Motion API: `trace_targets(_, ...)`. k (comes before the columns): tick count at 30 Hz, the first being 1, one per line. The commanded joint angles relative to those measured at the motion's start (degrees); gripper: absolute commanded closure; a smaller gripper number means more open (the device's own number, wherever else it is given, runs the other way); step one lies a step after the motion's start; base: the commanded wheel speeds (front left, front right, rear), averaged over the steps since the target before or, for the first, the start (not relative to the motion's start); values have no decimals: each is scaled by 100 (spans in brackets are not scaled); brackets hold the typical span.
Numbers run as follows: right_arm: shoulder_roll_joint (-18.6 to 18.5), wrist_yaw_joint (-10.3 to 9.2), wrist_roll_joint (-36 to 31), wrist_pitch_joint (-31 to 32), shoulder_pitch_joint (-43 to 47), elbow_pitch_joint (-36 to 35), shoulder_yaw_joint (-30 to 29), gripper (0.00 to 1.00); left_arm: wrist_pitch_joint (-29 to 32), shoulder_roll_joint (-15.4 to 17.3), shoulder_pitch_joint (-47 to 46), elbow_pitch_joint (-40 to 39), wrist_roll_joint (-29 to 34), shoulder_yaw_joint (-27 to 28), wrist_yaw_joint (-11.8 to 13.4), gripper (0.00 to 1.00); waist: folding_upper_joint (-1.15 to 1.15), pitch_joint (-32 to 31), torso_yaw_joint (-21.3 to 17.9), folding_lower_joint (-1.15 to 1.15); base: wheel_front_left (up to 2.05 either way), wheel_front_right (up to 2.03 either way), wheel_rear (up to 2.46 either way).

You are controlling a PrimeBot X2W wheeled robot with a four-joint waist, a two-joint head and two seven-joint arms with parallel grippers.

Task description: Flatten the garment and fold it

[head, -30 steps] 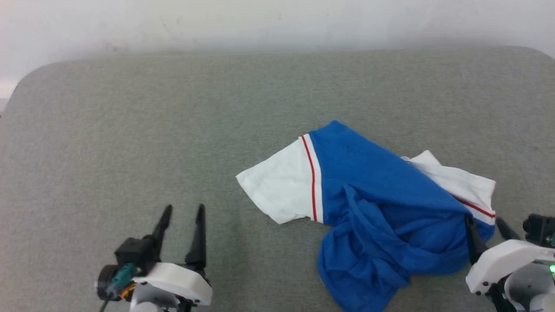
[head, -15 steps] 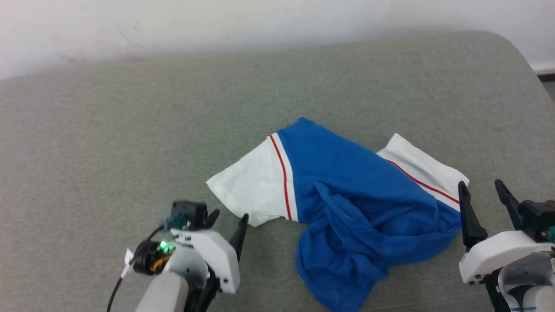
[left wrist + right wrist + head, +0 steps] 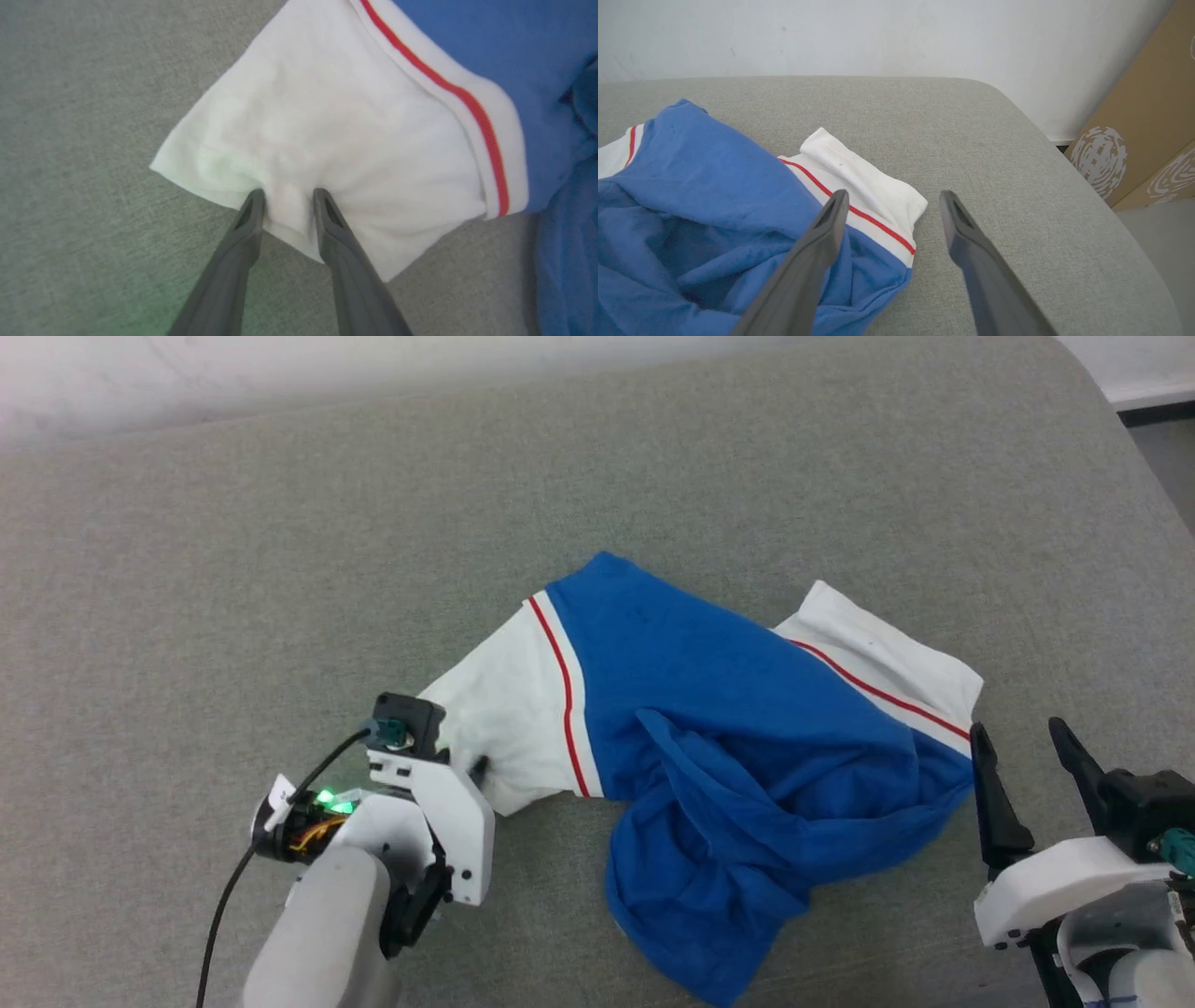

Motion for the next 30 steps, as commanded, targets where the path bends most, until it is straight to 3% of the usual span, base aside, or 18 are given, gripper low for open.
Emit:
trace_targets(1, 12, -11, -30, -52, -64, 42, -15, 0, 45, 15, 152, 239, -67, -15, -43, 100, 0, 11, 21, 1, 0, 0, 0)
trace_targets(17, 13, -11, -291, 289, 64, 144, -145, 0, -2125, 316, 474, -832, -498, 1163, 528, 100, 0, -418, 930, 1, 0, 0, 0)
trace_targets(21, 13, -11, -289, 525, 106, 173, -236, 0, -2183, 344, 845, -1045, -601, 1390, 713, 100, 0, -420, 1161, 1, 0, 0, 0)
trace_targets(26, 13, -11, -348, 984, 40, 271, -305, 0, -1627, 238, 1415, -853, -738, 1280, 754, 100, 0, -364, 1371, 1, 0, 0, 0)
trace_targets(27, 13, -11, -352, 1104, -11, 293, -338, 0, -1593, 202, 1471, -821, -768, 1251, 739, 77, 0, -348, 1407, 1, 0, 0, 0)
trace_targets(28, 8, -11, -375, 1238, -69, 322, -371, 0, -1621, 182, 1497, -791, -772, 1221, 721, 35, 0, -335, 1442, 1, 0, 0, 0)
trace_targets(29, -30, -11, -404, 1386, -130, 363, -395, 0, -1696, 157, 1504, -776, -760, 1207, 730, 0, 0, -328, 1479, 1, 0, 0, 0)
trace_targets(30, -85, -11, -412, 1531, -202, 409, -412, 0, -1787, 125, 1506, -772, -752, 1195, 741, 0, 0, -325, 1513, 1, 0, 0, 0)
